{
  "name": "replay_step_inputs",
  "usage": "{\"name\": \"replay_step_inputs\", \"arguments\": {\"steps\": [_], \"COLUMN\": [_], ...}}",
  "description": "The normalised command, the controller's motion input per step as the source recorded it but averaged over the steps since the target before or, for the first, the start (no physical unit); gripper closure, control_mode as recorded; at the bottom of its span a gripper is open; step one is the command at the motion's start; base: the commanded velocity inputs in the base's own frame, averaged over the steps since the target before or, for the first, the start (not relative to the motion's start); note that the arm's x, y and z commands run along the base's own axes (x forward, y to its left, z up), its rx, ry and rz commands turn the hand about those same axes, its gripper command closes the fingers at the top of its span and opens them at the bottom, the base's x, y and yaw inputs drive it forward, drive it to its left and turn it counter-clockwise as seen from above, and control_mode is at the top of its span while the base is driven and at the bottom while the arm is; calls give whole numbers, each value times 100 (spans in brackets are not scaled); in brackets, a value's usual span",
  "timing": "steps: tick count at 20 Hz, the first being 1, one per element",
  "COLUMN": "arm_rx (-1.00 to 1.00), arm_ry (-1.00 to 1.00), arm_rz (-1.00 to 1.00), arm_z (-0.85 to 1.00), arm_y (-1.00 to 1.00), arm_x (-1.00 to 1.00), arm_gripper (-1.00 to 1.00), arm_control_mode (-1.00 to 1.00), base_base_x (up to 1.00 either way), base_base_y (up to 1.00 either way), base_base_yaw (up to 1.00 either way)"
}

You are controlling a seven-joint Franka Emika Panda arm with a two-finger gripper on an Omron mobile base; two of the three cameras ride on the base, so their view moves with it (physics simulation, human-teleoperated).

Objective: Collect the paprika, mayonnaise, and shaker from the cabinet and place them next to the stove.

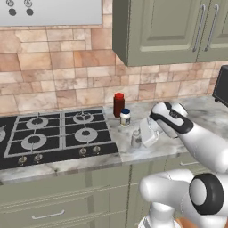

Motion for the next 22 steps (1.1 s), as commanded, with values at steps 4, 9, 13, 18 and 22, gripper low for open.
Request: {"name": "replay_step_inputs", "arguments": {"steps": [4, 9, 13, 18, 22], "arm_rx": [0, 0, 0, 0, 0], "arm_ry": [0, -4, -5, -6, -4], "arm_rz": [7, 0, 0, 0, 0], "arm_z": [-27, -5, 0, -3, -8], "arm_y": [-14, -4, 0, 0, 0], "arm_x": [7, 8, 18, 25, 29], "arm_gripper": [100, 100, 100, 100, 100], "arm_control_mode": [-100, -100, -100, -100, -100], "base_base_x": [0, 0, 0, 0, 0], "base_base_y": [0, 0, 0, 0, 0], "base_base_yaw": [0, 0, 0, 0, 0]}}
